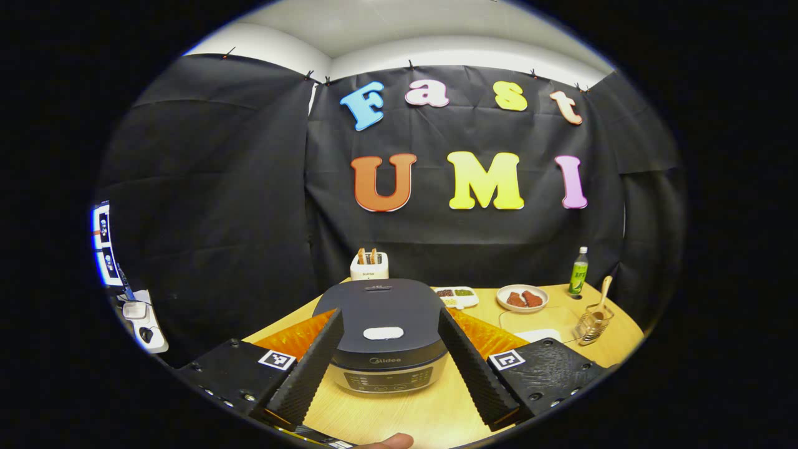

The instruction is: Close the left gripper, press the button to open the rice cooker; take a wooden spoon from the chopstick holder with the right hand, scoop a spoonful of rice and pour it into the rice cooker, then put the wooden spoon back into the chopstick holder.

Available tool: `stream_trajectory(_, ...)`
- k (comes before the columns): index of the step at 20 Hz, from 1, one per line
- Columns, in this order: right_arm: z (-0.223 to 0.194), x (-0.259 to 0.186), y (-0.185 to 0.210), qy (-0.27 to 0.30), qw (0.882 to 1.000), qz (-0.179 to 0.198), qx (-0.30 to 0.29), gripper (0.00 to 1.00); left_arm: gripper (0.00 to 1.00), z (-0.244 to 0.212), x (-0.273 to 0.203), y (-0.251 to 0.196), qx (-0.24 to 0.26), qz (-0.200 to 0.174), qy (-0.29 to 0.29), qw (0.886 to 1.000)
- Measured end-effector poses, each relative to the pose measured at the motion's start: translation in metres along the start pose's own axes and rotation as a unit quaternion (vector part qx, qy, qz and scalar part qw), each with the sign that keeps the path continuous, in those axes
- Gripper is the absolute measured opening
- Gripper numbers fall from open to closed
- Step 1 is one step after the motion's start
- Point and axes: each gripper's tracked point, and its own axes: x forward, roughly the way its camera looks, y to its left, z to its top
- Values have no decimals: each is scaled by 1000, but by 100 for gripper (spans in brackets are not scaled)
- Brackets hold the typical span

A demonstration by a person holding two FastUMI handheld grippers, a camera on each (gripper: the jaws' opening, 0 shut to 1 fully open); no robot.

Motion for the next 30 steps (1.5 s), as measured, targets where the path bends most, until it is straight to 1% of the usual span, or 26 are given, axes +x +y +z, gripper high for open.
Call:
stream_trajectory(2,1,-2,2,2,1000,0,-5,100,97,5,-24,-6,-12,-13,-4,1000)
stream_trajectory(7,10,-6,2,-3,1000,-12,-19,99,97,15,-77,-10,-18,-22,-19,999)
stream_trajectory(9,10,-6,-7,4,1000,-29,-5,100,97,16,-93,-6,-12,-17,-25,999)
stream_trajectory(11,8,-7,-5,16,999,-28,0,100,97,26,-108,-3,-15,-13,-44,999)
stream_trajectory(12,9,-7,-5,18,999,-26,-1,100,97,30,-115,-7,-21,-21,-49,998)
stream_trajectory(15,17,-12,-3,20,1000,-21,-4,100,97,41,-130,-17,-27,-32,-57,998)
stream_trajectory(17,25,-14,-4,13,1000,-21,-2,100,96,52,-137,-25,-20,-41,-73,996)
stream_trajectory(19,25,-14,-14,19,999,-35,8,100,94,55,-146,-35,-12,-51,-84,995)
stream_trajectory(21,31,-19,-16,17,999,-33,17,100,94,60,-155,-41,-3,-61,-98,993)
stream_trajectory(25,41,-29,-24,-2,999,-40,16,100,94,53,-156,-48,13,-65,-101,993)
stream_trajectory(30,50,-41,-21,-18,999,-33,6,100,94,57,-159,-52,36,-64,-109,991)
